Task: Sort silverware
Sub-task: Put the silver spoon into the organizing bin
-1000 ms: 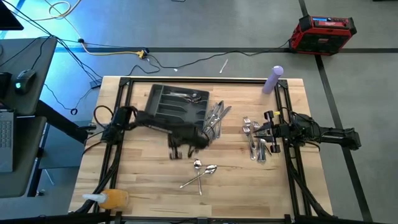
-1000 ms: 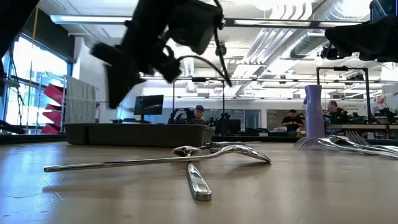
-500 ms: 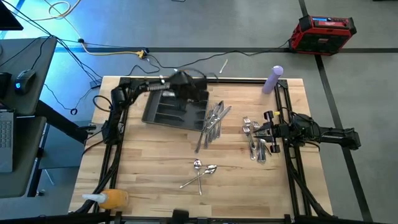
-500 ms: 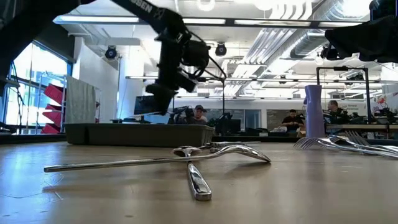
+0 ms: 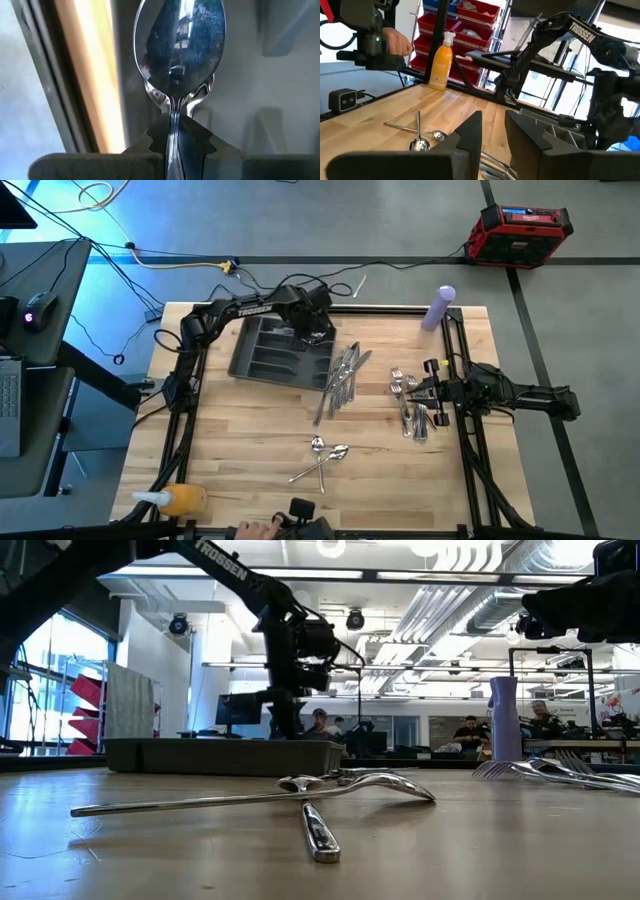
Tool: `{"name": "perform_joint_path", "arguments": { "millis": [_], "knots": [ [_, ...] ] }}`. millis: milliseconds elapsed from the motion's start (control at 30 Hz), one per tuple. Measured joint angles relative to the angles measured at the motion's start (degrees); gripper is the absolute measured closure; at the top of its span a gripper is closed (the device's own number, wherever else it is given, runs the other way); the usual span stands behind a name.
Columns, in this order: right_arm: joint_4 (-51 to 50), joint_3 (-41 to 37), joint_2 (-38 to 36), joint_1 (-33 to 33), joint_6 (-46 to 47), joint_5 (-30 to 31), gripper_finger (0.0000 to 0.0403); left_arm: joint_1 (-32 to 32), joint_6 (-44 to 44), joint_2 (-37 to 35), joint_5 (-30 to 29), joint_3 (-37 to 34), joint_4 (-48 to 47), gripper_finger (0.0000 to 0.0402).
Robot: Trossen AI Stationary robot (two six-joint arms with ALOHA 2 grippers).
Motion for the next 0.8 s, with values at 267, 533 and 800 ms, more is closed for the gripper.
{"name": "perform_joint_path", "arguments": {
  "millis": [267,533,800],
  "knots": [
    [-0.3,0.0,0.0,0.0,0.0,0.0,0.0329,-0.1,0.1,1.9,-4.1,0.0,0.0,0.0387],
    [-0.3,0.0,0.0,0.0,0.0,0.0,0.0329,-0.5,-4.4,1.4,-5.7,3.6,-6.1,0.036],
    [-0.3,0.0,0.0,0.0,0.0,0.0,0.0329,-3.7,-21.4,1.4,-6.0,9.3,-20.4,0.032]
  ]
}}
